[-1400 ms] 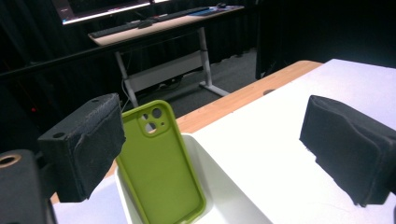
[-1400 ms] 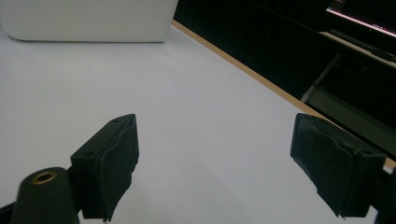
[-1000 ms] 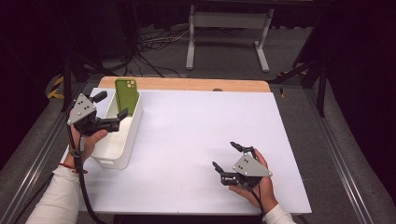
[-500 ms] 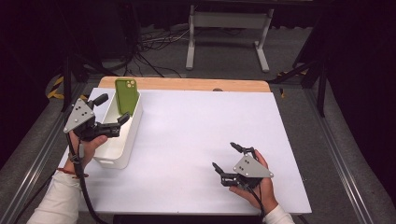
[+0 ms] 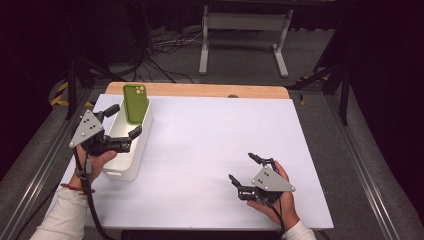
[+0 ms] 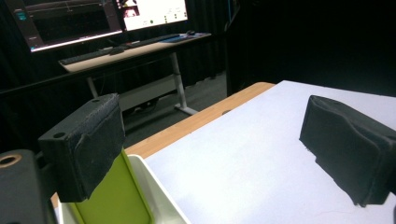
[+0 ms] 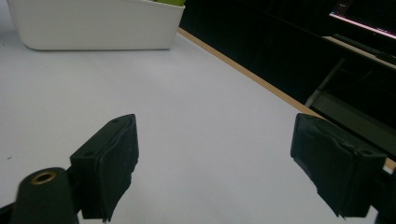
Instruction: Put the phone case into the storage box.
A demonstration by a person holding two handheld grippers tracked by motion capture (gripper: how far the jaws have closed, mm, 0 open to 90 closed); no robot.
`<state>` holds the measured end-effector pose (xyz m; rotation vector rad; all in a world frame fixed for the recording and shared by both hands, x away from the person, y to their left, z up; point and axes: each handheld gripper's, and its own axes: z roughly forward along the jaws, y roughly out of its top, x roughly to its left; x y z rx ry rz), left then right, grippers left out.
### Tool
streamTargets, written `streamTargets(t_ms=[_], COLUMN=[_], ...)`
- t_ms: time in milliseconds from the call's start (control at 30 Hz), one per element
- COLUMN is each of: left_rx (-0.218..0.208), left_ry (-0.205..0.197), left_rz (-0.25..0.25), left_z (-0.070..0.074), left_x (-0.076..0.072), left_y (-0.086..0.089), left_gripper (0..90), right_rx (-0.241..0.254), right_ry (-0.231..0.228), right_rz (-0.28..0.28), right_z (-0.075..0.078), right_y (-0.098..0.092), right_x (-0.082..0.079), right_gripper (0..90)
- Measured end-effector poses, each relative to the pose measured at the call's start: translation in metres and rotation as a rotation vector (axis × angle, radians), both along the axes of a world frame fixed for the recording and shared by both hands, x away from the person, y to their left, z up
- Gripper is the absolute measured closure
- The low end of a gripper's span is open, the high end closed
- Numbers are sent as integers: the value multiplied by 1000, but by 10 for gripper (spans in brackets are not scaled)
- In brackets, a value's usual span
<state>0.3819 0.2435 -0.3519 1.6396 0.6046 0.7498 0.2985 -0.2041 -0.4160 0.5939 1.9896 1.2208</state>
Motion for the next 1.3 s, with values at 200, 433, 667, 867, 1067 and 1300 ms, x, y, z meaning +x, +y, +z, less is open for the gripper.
streamTargets(t_ms=[200, 433, 667, 867, 1067, 1300], left_rx=[-3, 13, 18, 21, 13, 21], left_ry=[-8, -18, -26, -26, -39, -41], left_rz=[-14, -32, -49, -65, -78, -88], left_z=[-1, -3, -1, -1, -1, -4], left_x=[-5, -12, -16, -20, -26, -30], left_y=[-3, -10, -14, -17, -21, -25], left_gripper=[73, 75, 74, 74, 76, 76], right_rx=[6, 10, 13, 13, 10, 12], right_ry=[-7, -11, -17, -18, -18, -26], right_rz=[-4, -8, -6, -6, -3, -3], right_z=[1, 3, 4, 4, 4, 5], right_y=[-2, -4, -4, -4, -3, -4], right_x=[-2, -3, -4, -4, -5, -6], right_gripper=[165, 165, 165, 164, 164, 164])
